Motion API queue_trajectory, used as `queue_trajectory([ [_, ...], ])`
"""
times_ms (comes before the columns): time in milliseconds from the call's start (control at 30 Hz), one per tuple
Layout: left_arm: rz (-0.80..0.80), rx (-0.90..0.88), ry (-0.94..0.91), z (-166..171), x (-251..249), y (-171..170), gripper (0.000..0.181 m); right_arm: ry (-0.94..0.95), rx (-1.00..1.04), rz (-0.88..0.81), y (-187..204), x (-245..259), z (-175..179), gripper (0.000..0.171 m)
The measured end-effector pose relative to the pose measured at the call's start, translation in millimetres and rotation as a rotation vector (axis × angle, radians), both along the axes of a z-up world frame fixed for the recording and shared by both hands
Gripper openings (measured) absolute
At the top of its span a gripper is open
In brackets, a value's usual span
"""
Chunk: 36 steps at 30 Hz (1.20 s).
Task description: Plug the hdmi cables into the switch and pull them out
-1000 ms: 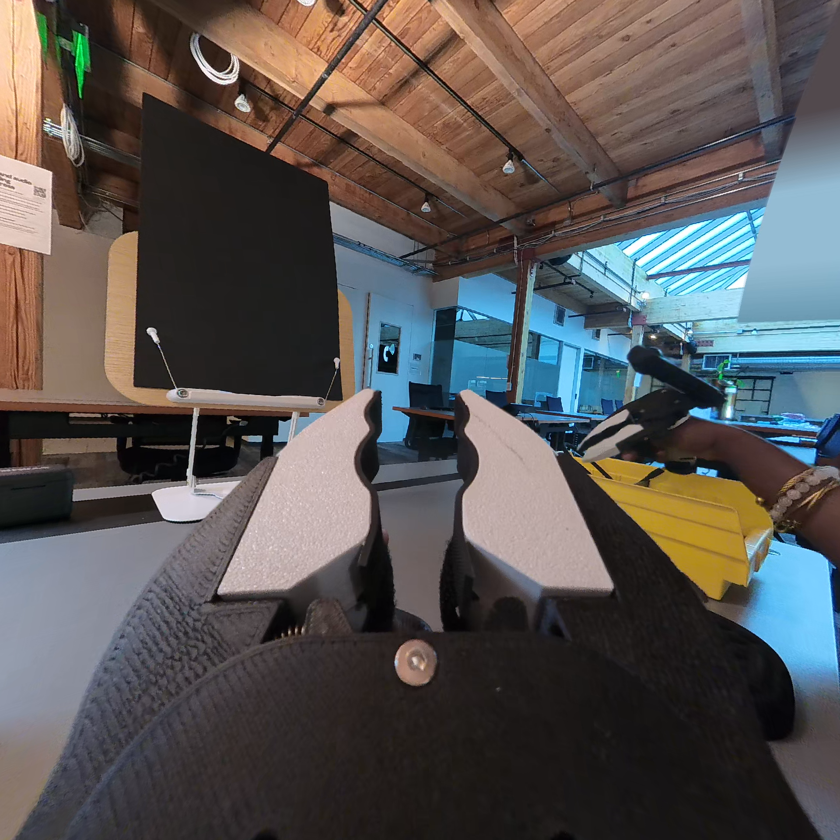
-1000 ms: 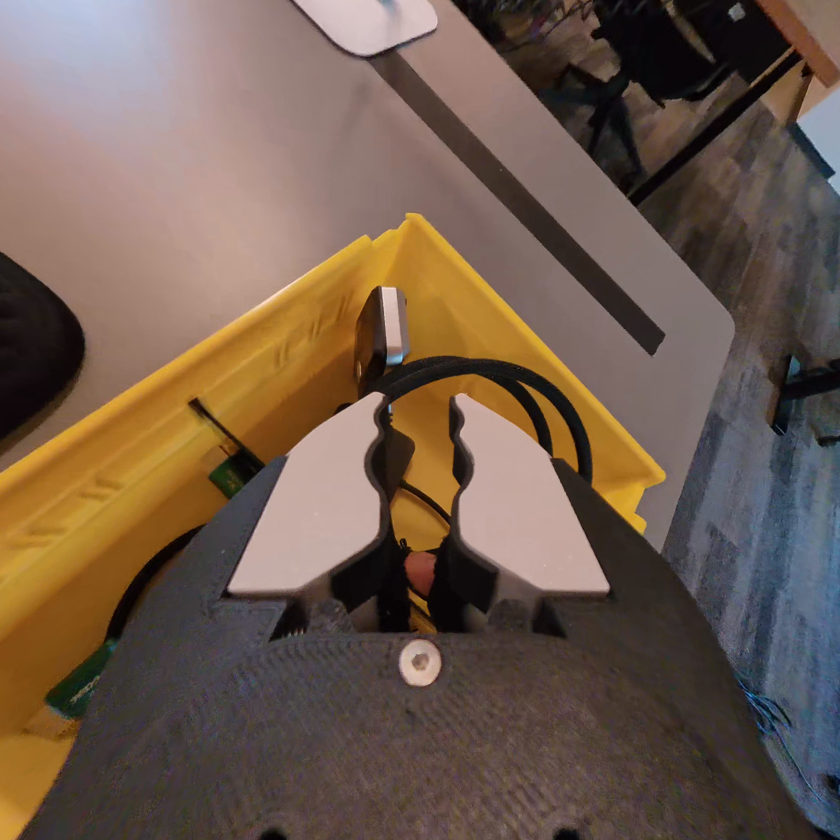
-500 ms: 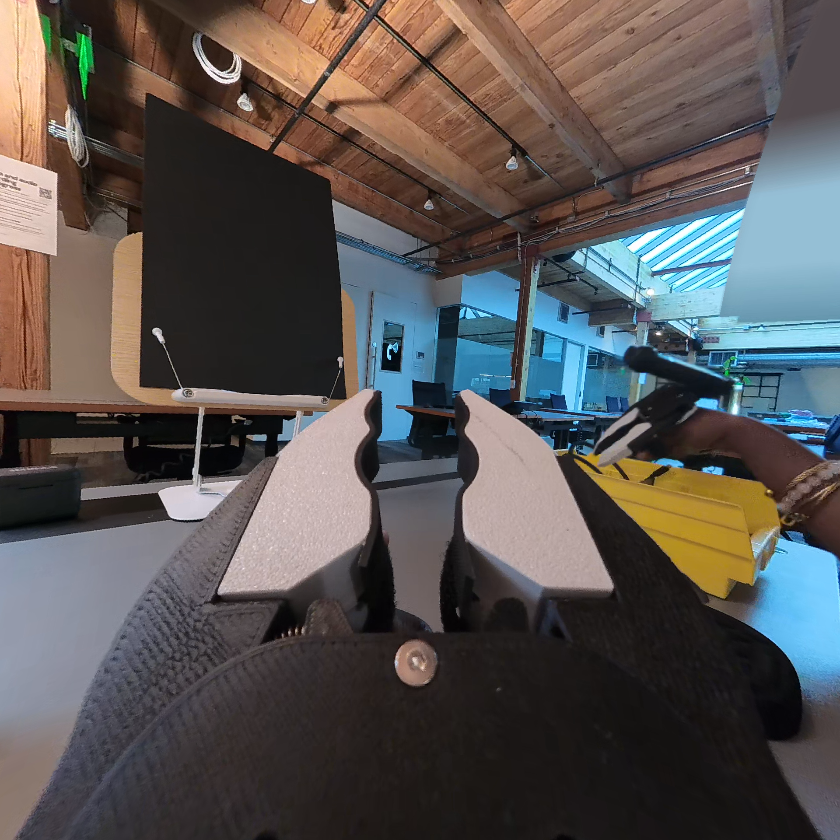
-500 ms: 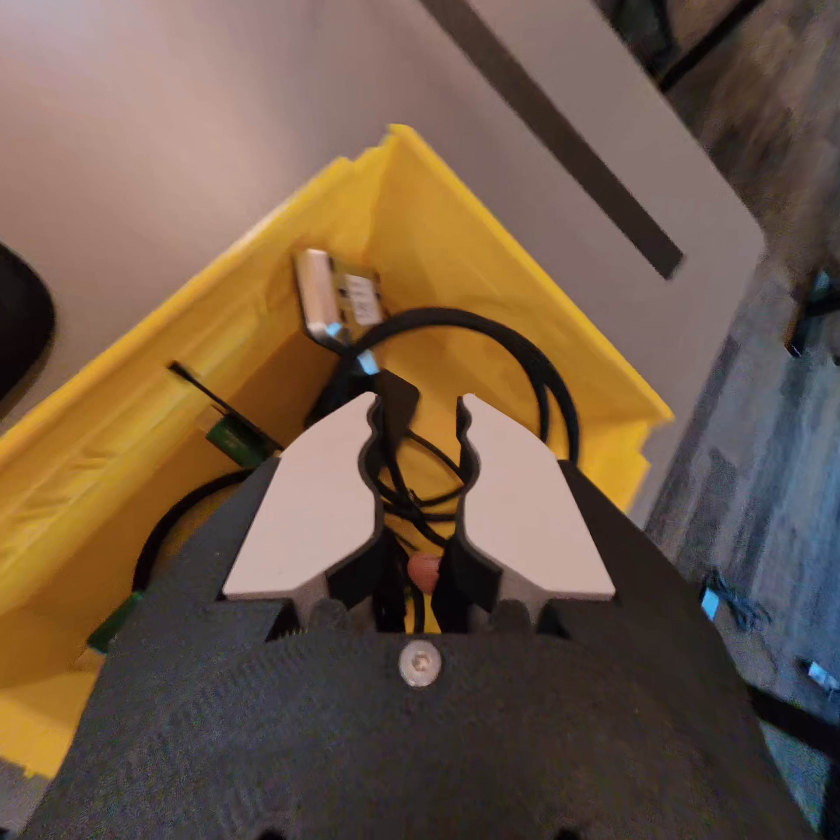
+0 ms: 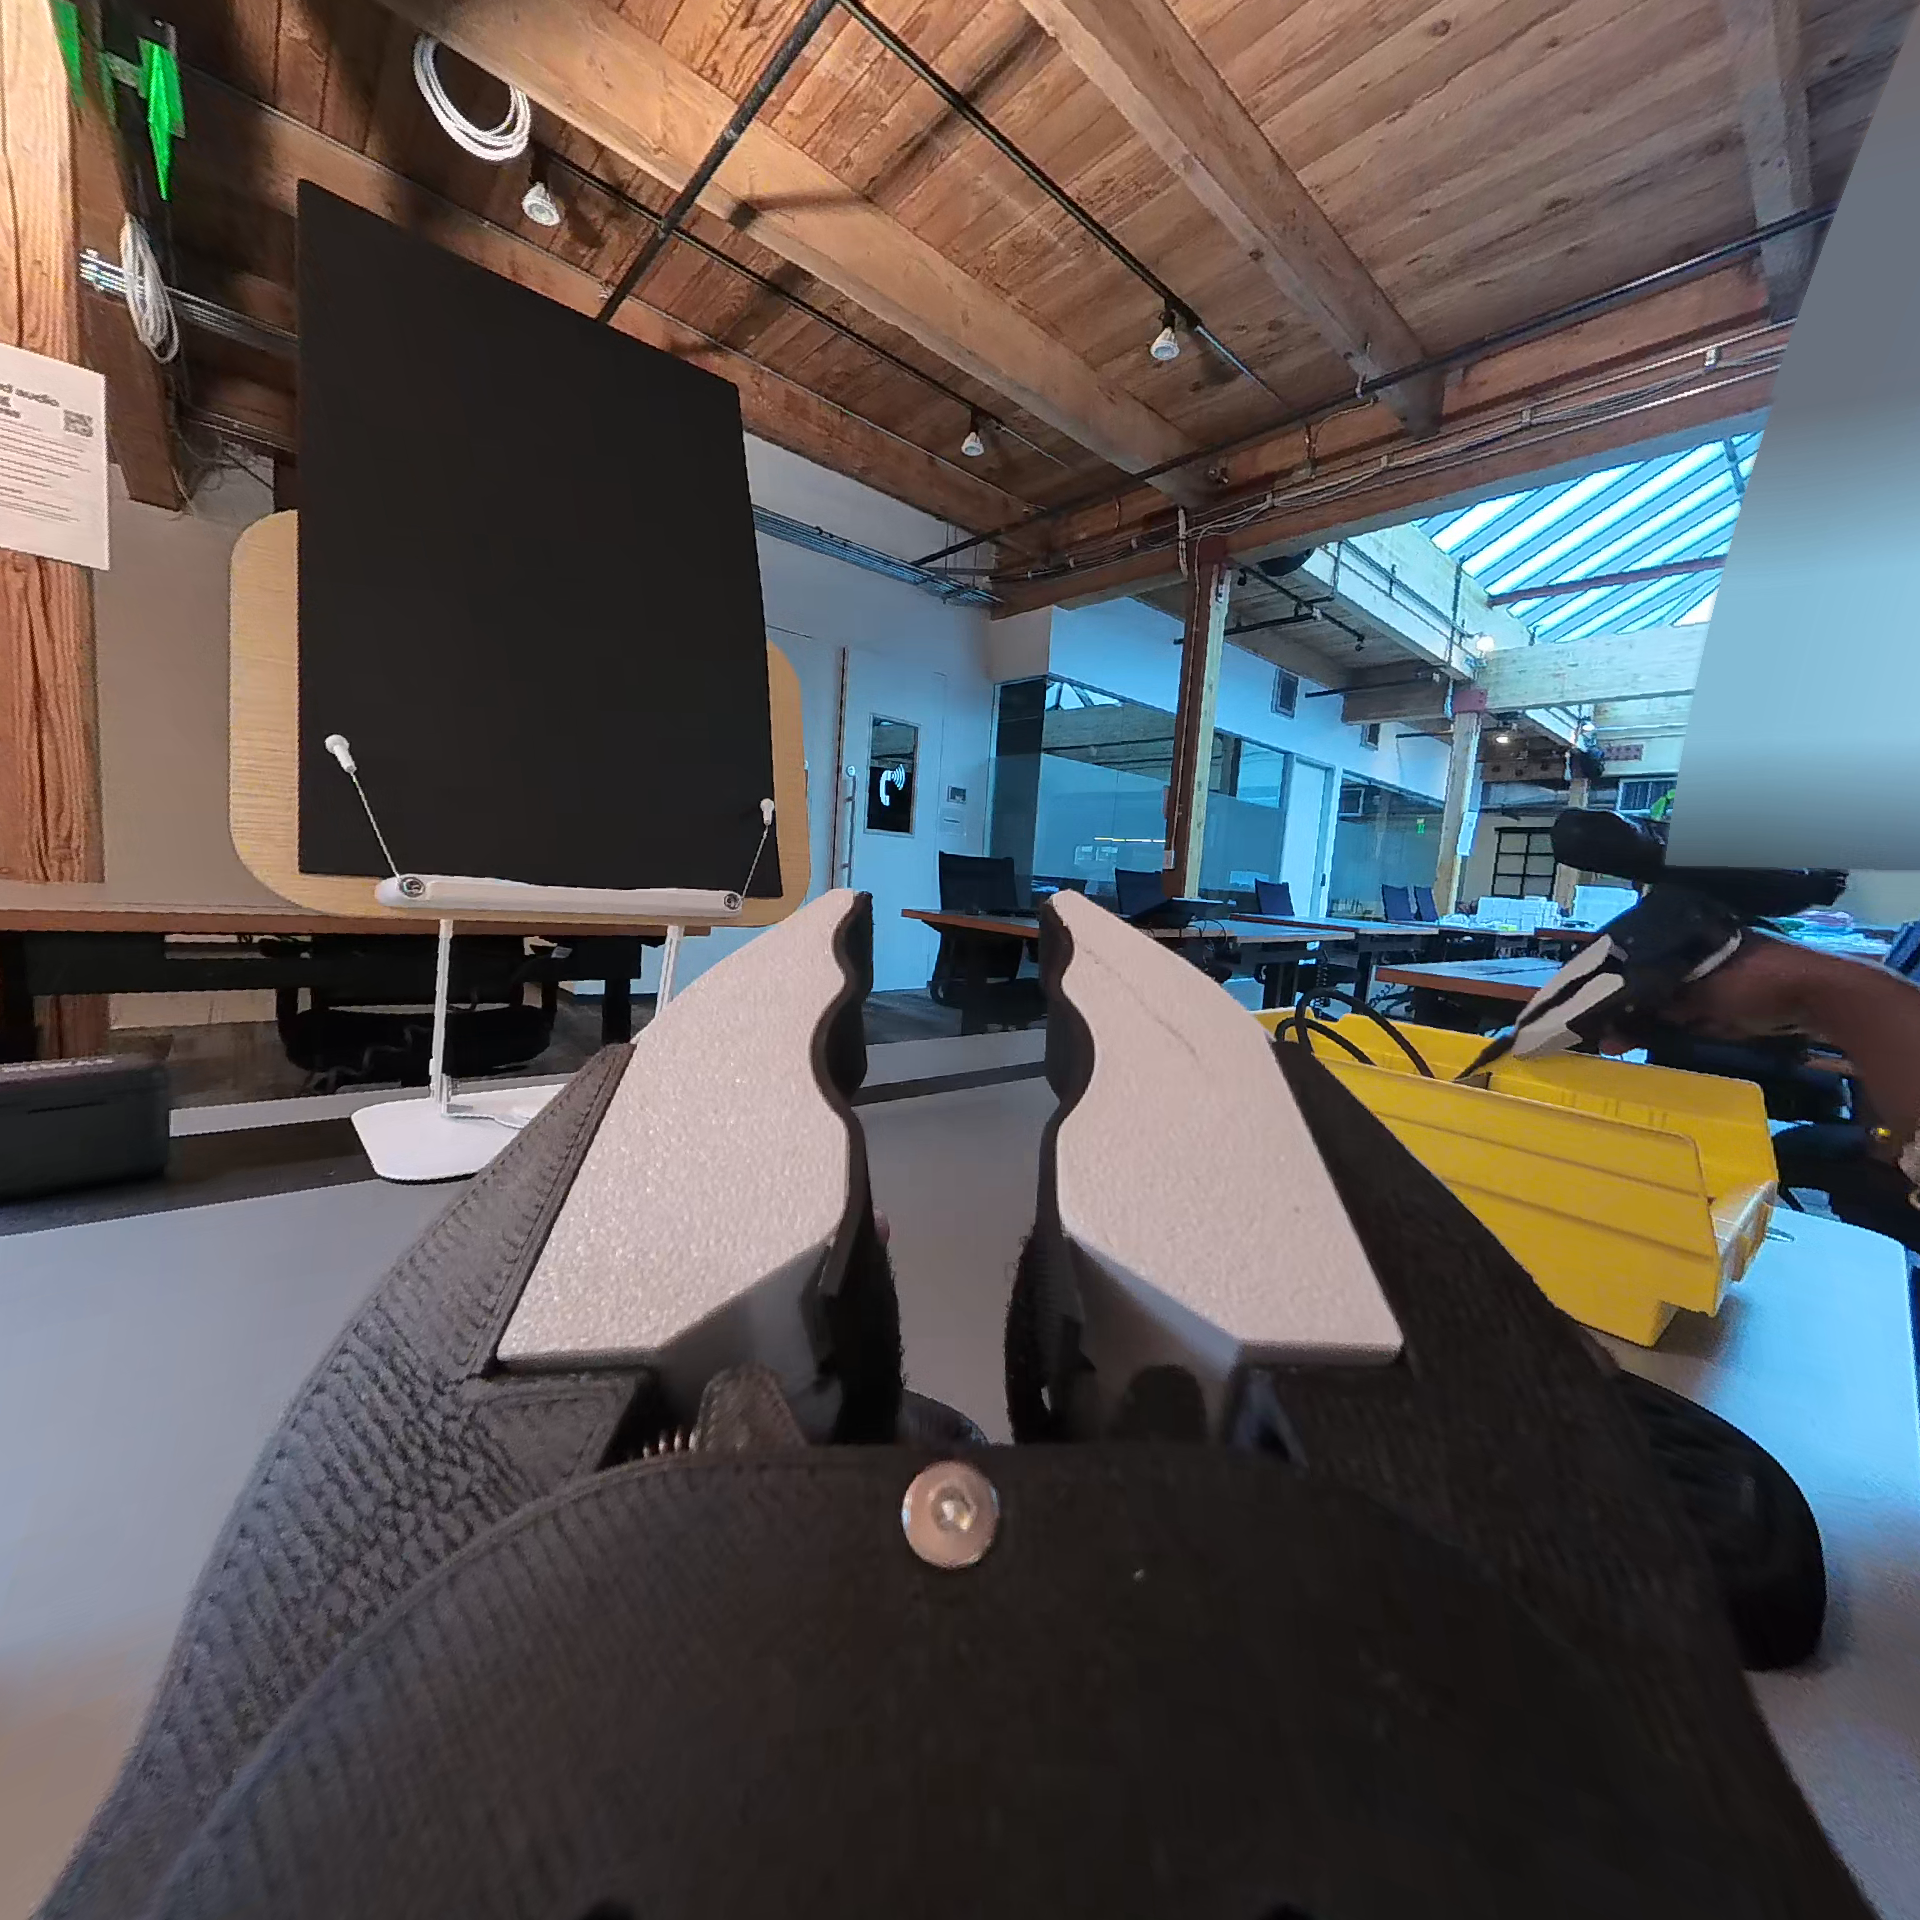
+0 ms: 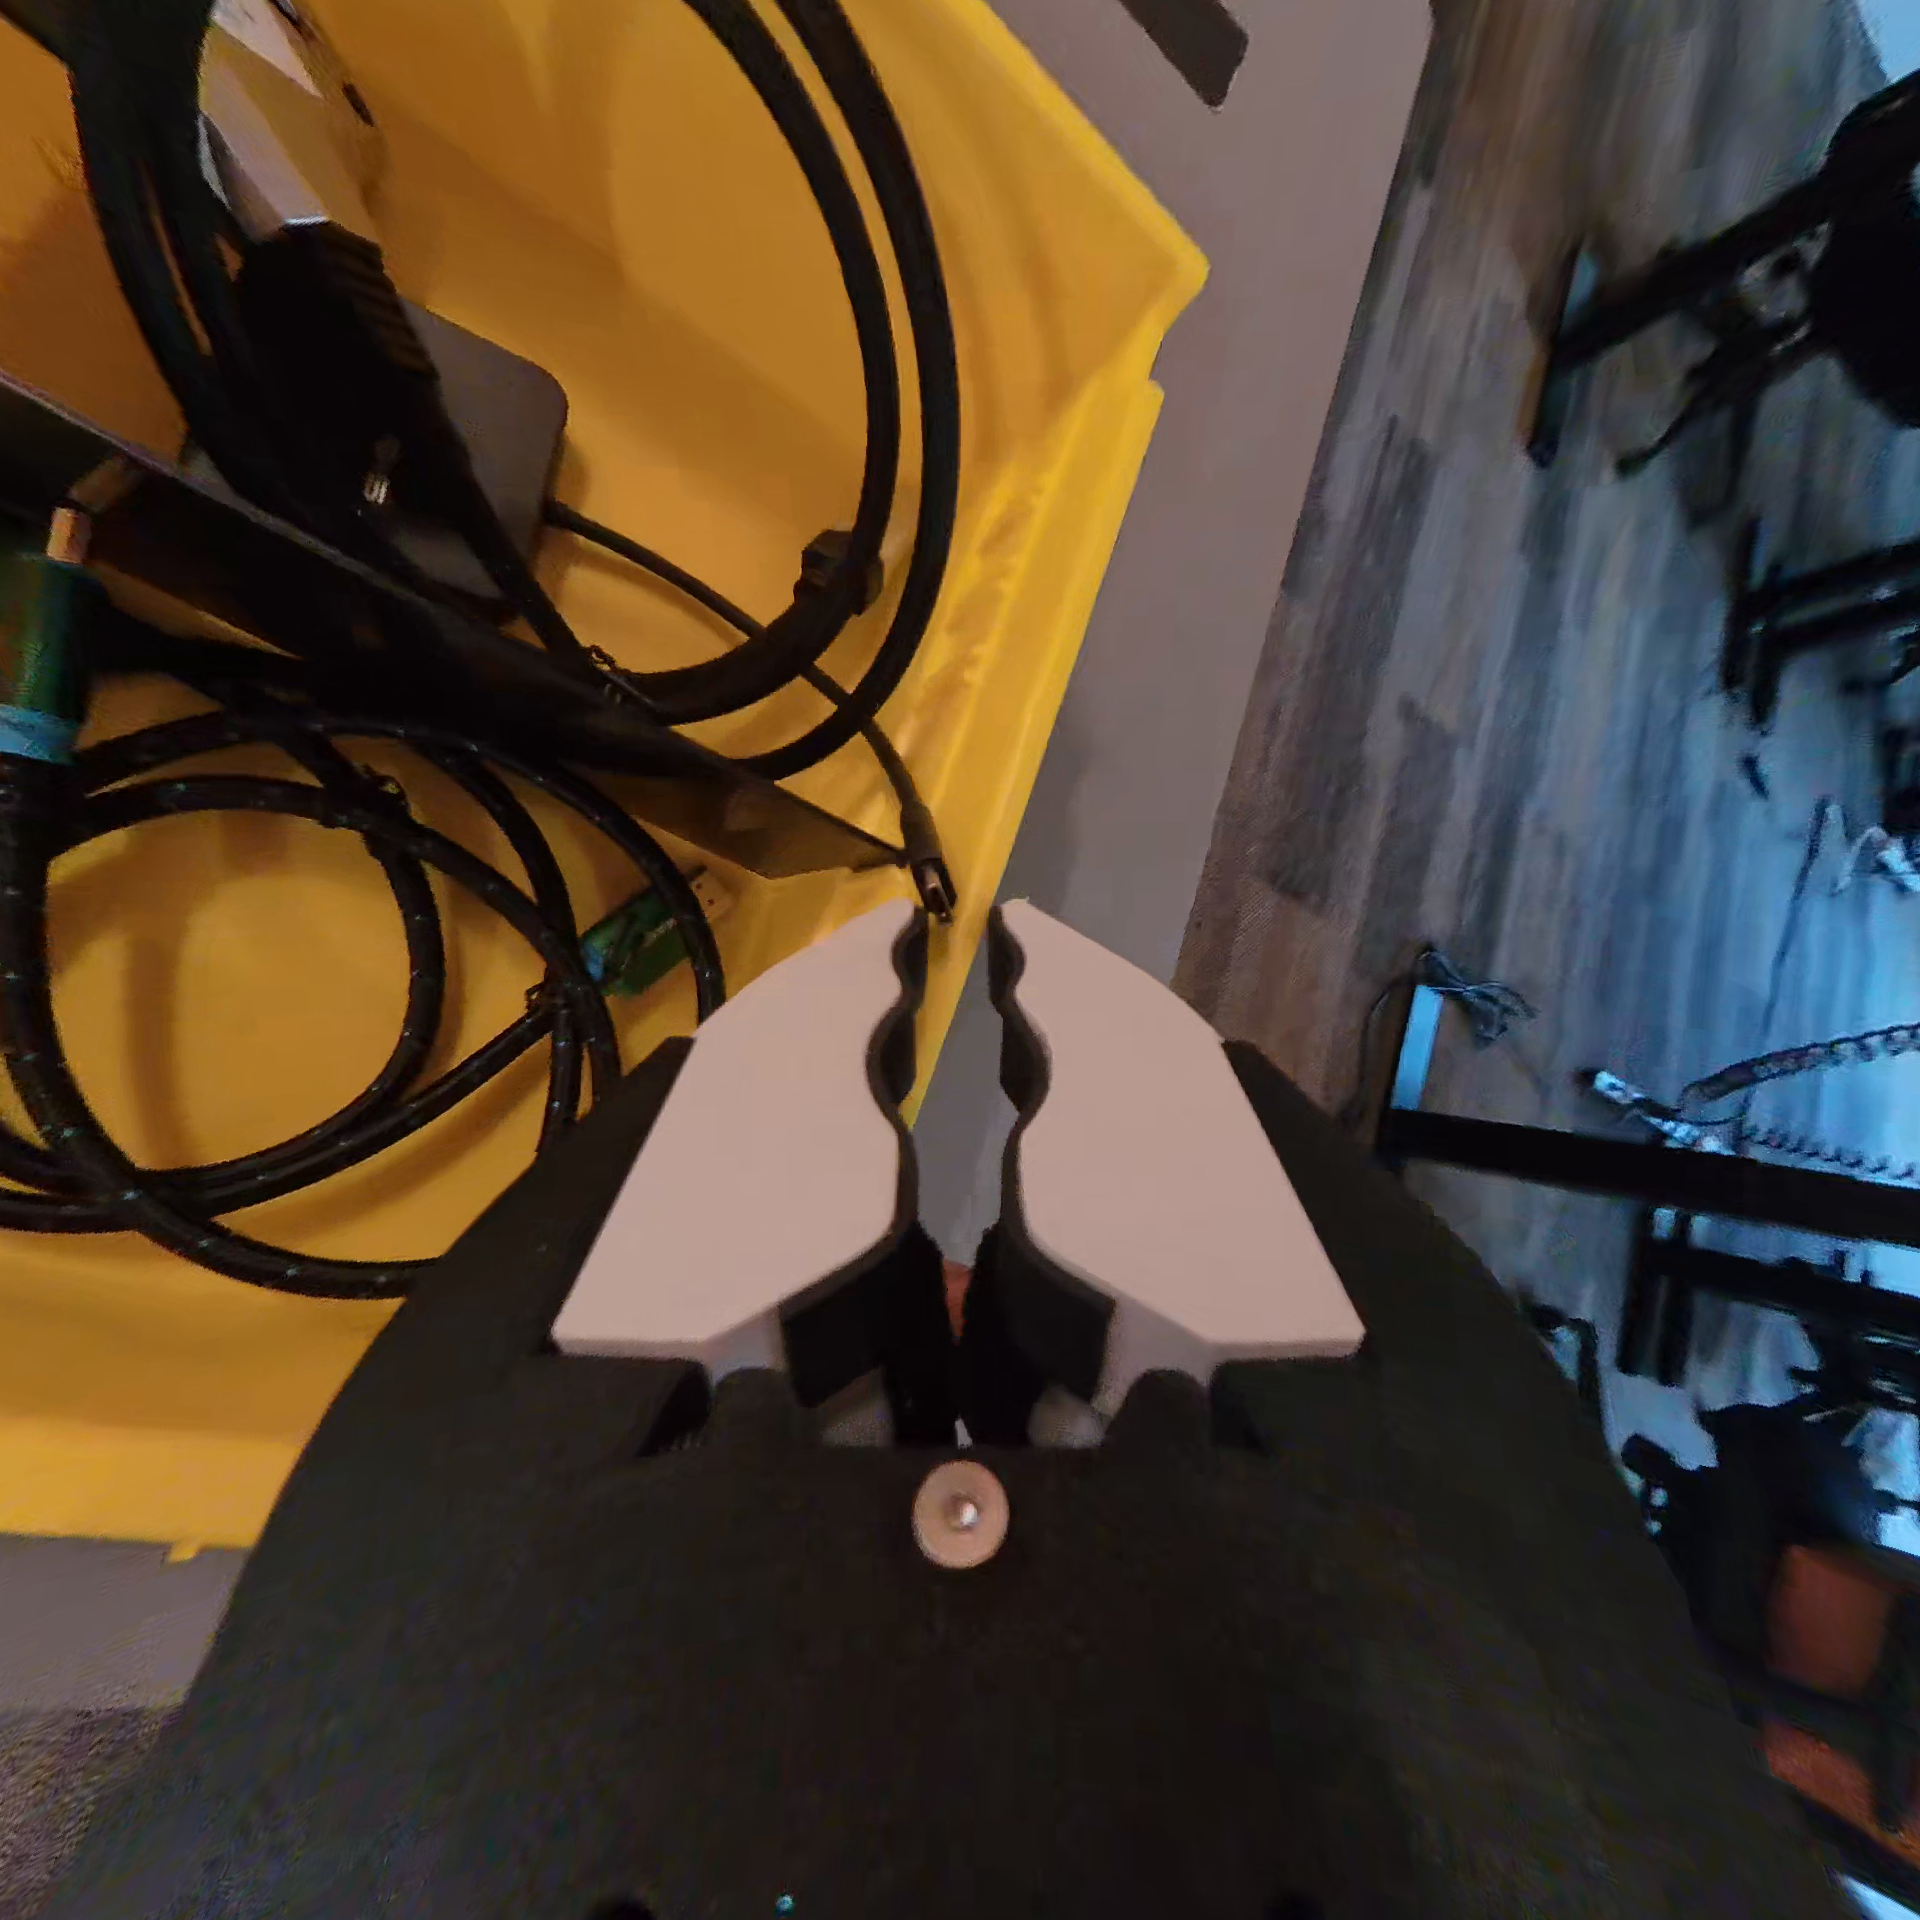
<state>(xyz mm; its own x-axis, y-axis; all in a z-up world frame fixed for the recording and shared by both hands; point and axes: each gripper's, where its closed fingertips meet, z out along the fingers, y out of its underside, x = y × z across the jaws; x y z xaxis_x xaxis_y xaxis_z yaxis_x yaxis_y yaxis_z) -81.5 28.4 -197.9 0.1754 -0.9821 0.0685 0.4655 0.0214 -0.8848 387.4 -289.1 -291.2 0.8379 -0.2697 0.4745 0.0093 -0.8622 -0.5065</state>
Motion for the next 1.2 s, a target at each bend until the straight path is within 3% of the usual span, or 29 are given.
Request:
queue_trajectory([
  [267, 0.000, 0.013, 0.019, -2, 3, -2, 0.030, -0.135, -0.169, 0.007, 5, 5, 0, 0.012],
  [367, 0.007, 0.036, 0.047, -3, 4, -4, 0.030, -0.147, -0.158, -0.016, 9, 1, -1, 0.034],
  [500, 0.025, 0.088, 0.086, 0, 3, -6, 0.030, -0.116, 0.094, -0.105, 13, -30, 22, 0.056],
  [567, 0.032, 0.105, 0.096, 1, 2, -7, 0.030, -0.064, 0.238, -0.020, 24, -68, 30, 0.069],
  [633, 0.045, 0.109, 0.108, 2, 0, -6, 0.031, 0.043, 0.384, 0.115, 36, -116, 34, 0.094],
  [667, 0.065, 0.114, 0.110, 3, -1, -5, 0.040, 0.119, 0.449, 0.187, 41, -143, 35, 0.110],
  [733, 0.153, 0.155, 0.073, 14, -6, 0, 0.112, 0.246, 0.526, 0.299, 42, -188, 33, 0.134],
  [800, 0.204, 0.237, 0.176, 13, -4, 0, 0.144, 0.244, 0.556, 0.325, 38, -207, 26, 0.145],
  [933, 0.387, 0.399, 0.212, 36, -31, 6, 0.145, 0.221, 0.317, 0.353, 33, -217, -10, 0.145],
  [1100, 0.645, 0.337, 0.096, 74, -101, 38, 0.144, 0.251, 0.154, 0.341, 48, -218, -37, 0.135],
  [1200, 0.767, 0.287, 0.028, 84, -142, 56, 0.142, 0.245, 0.092, 0.366, 59, -220, -49, 0.116],
])
